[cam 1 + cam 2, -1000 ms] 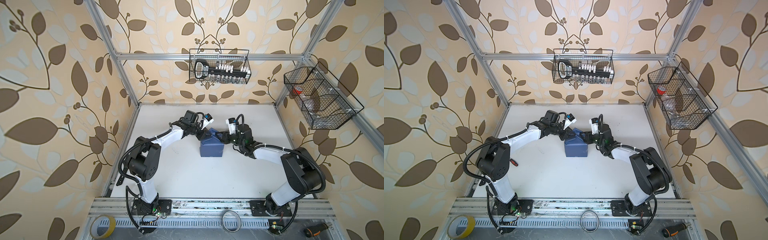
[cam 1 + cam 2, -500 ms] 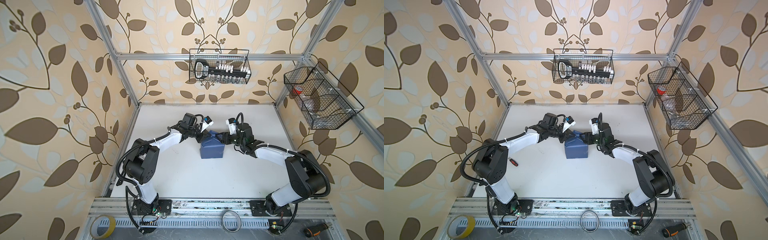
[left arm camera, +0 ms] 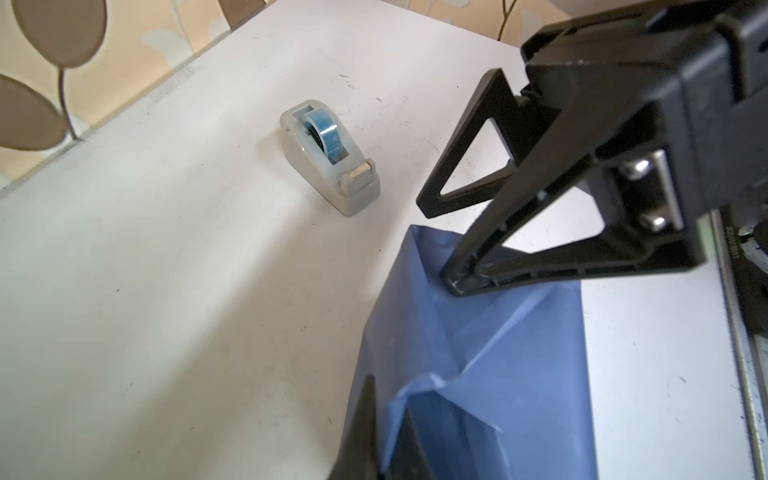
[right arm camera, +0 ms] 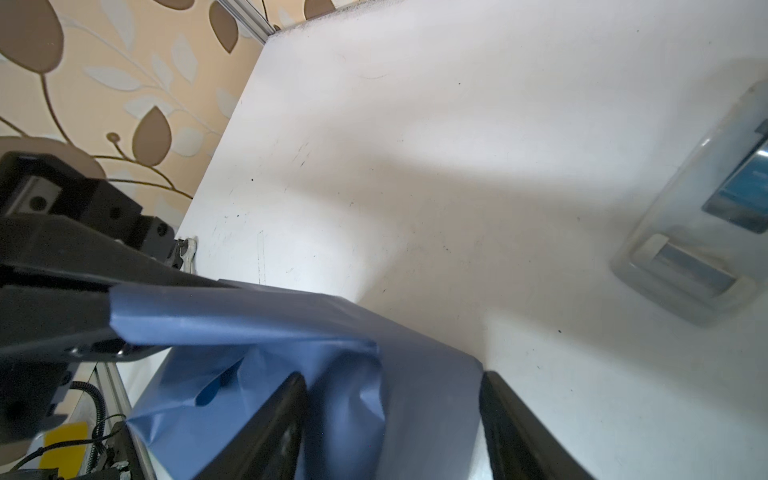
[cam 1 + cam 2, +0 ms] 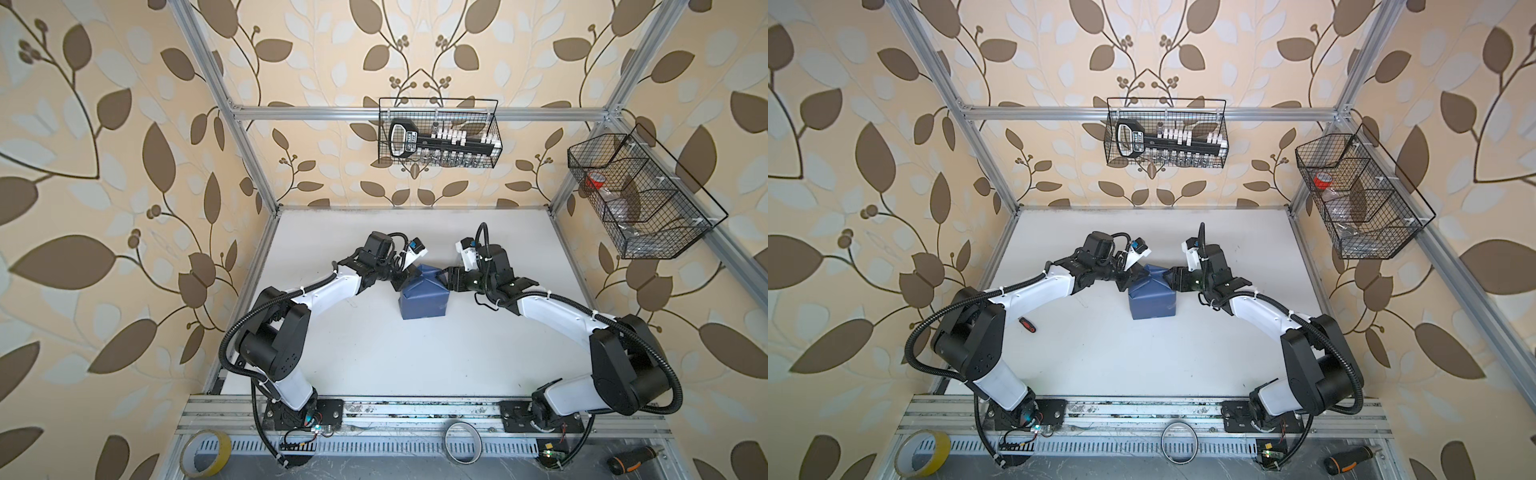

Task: Wrap a gift box in wrapping paper
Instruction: Fold the wrapping paper for the gift box.

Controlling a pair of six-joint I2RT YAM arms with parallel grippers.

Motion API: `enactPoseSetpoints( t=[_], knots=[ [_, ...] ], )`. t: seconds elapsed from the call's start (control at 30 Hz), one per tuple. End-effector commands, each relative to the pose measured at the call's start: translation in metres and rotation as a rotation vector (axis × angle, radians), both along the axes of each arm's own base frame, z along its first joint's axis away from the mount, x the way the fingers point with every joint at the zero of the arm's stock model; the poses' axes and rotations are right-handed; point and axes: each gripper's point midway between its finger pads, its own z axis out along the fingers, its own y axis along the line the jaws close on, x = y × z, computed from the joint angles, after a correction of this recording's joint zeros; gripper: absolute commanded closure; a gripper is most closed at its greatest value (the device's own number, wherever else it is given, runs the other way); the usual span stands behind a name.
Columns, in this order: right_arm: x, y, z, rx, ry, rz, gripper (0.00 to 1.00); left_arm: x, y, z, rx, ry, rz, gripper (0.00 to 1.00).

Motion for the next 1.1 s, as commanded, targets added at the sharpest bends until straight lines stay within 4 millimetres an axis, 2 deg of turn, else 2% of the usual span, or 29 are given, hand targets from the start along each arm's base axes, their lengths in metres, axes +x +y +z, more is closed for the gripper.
enactPoseSetpoints(
  t=[0.0,0.13,0.33,0.8,1.07],
  knots=[
    [-0.009,-0.004,-0.017,-0.019,0.045,-0.014,0.34,-0.007,-0.004,0.022,-0.011,-0.099,-0.038,0.88],
    [-0.012,-0.003,-0.025,-0.026,0.058,-0.012,0.35,-0.013,-0.008,0.017,0.005,-0.1,-0.069,0.8],
    [-0.012,-0.003,-0.029,-0.025,0.062,-0.017,0.36,-0.018,-0.011,0.018,-0.004,-0.105,-0.096,0.75],
    [-0.012,-0.003,-0.034,-0.032,0.068,-0.019,0.38,-0.033,-0.017,0.035,-0.095,-0.106,-0.147,0.52],
    [-0.013,-0.004,-0.036,-0.029,0.07,-0.023,0.38,-0.036,-0.024,0.04,-0.132,-0.092,-0.174,0.48]
  ],
)
